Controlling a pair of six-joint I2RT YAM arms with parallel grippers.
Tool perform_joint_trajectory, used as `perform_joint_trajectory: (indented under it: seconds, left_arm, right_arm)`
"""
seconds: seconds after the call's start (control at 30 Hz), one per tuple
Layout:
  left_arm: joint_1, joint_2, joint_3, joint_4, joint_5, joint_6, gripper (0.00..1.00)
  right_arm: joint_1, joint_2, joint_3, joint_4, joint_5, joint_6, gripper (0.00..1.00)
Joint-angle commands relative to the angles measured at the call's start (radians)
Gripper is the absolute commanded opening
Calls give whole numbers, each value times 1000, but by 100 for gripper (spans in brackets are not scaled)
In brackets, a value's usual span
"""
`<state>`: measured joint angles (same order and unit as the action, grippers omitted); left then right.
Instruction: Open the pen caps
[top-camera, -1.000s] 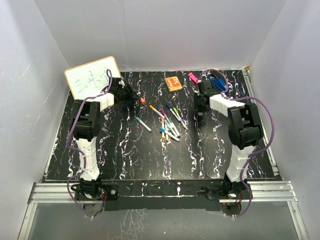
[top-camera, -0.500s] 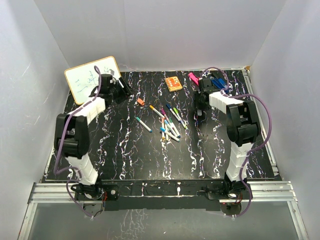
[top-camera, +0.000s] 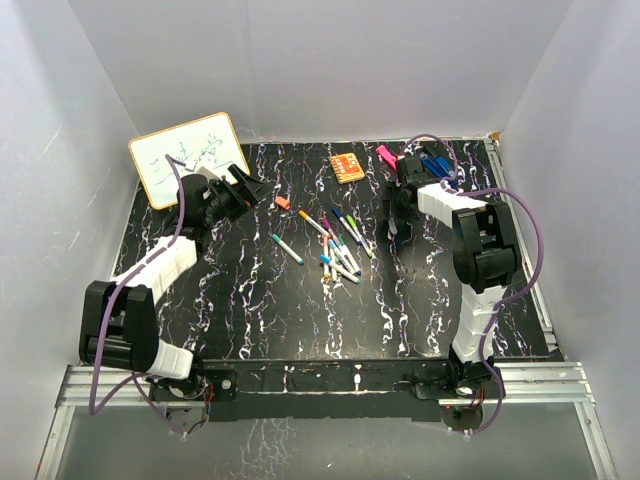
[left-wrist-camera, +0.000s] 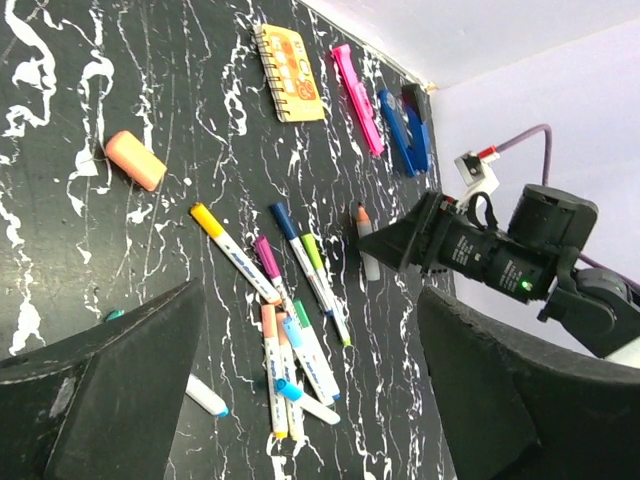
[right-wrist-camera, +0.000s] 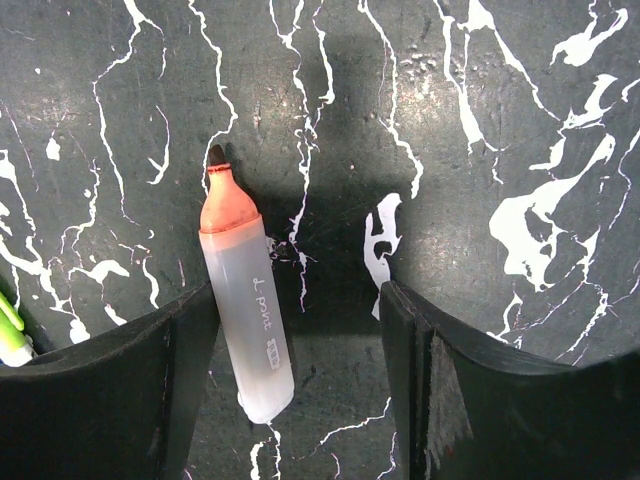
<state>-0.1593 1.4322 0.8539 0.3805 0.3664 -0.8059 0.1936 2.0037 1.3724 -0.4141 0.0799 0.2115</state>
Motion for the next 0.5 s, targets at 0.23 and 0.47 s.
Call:
perform_joint_trajectory:
  seconds: [0.23, 0.47]
  left_arm:
    - [1, -59, -52, 197, 101, -60, 99]
    - [1, -70, -144, 444, 132, -190, 99]
  right_arm:
    - [-2, -154, -25, 83, -86, -27, 63]
    - [82, -256, -56, 90, -101, -77, 66]
